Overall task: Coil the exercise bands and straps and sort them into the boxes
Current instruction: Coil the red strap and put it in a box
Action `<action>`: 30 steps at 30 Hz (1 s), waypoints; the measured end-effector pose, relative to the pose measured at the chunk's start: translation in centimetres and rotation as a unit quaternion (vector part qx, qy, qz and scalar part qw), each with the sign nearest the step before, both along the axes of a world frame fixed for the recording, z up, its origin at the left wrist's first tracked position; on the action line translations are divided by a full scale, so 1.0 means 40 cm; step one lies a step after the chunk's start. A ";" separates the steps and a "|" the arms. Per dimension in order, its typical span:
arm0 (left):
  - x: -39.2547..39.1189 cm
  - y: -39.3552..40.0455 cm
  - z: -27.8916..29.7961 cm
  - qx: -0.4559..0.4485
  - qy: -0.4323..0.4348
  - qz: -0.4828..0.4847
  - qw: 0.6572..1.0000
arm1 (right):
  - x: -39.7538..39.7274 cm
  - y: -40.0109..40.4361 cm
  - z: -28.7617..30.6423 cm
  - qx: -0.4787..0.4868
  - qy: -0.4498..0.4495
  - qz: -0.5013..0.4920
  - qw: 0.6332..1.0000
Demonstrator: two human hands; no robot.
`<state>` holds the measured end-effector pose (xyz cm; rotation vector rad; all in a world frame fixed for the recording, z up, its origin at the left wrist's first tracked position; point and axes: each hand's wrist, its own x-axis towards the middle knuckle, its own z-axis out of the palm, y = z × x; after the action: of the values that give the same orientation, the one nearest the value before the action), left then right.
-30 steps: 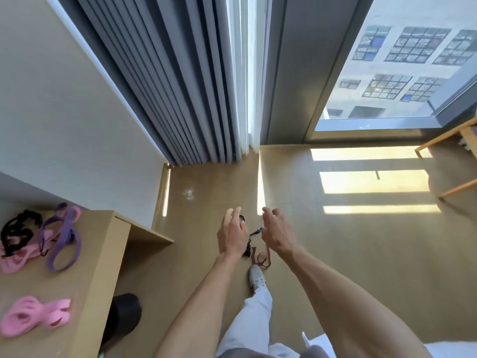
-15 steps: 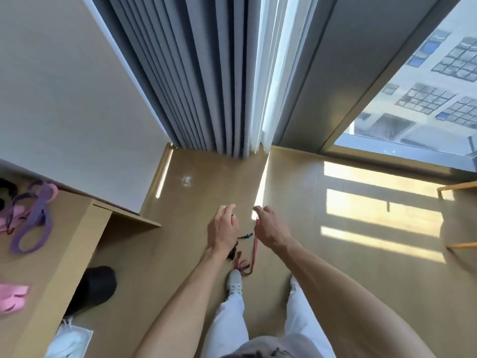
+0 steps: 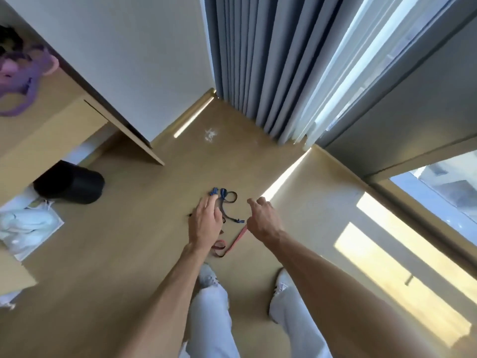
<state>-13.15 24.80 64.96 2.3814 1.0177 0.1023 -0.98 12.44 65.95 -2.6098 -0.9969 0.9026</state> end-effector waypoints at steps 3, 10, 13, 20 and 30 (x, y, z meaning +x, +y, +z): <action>-0.020 -0.043 -0.208 -0.024 0.030 0.029 0.999 | -0.002 0.006 -0.190 -0.012 0.010 0.024 1.000; -0.087 -0.127 -0.819 -0.078 0.131 0.068 0.986 | -0.051 0.013 -0.774 -0.038 0.036 0.068 0.996; -0.110 -0.148 -1.086 -0.085 0.163 0.081 0.980 | -0.068 -0.001 -1.050 -0.050 0.036 0.095 0.993; -0.177 -0.126 -1.541 -0.088 0.262 0.150 0.949 | -0.088 -0.026 -1.507 -0.080 0.031 0.149 0.985; -0.210 -0.187 -1.711 -0.108 0.265 0.201 0.937 | -0.177 -0.093 -1.720 -0.151 -0.066 0.233 0.958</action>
<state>-21.54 17.33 -3.50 2.0047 1.6614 -0.5072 -8.04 8.71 -2.85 -2.7573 -1.6803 1.0623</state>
